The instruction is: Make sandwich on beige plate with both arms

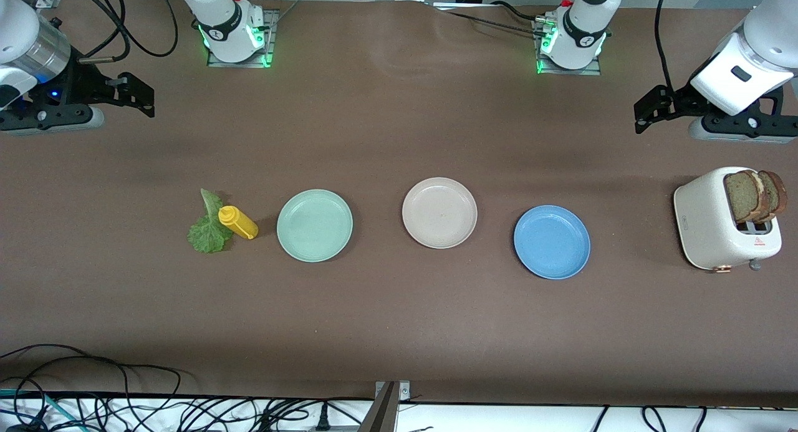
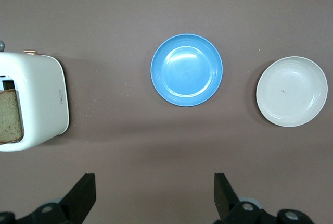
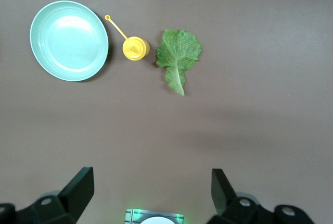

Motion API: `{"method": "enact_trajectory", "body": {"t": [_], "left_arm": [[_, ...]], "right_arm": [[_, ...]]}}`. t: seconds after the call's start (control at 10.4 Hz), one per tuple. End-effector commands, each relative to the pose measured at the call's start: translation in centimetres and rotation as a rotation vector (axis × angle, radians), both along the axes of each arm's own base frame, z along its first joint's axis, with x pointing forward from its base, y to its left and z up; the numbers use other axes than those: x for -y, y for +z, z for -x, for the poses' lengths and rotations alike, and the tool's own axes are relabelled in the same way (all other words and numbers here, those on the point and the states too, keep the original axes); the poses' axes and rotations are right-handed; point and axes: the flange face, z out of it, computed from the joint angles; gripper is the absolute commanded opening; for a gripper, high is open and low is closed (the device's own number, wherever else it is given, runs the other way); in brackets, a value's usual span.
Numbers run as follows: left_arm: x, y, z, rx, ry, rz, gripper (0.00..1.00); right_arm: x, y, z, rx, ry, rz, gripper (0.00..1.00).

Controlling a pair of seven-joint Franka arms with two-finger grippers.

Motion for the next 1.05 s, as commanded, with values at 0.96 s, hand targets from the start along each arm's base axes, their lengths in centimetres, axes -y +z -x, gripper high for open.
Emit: {"method": "enact_trajectory", "body": {"t": [0.96], "left_arm": [[0.30, 0.69, 0.35, -0.004, 0.001, 0.016, 1.00]], "right_arm": [[0.07, -0.24, 0.03, -0.009, -0.024, -0.020, 1.00]]}}
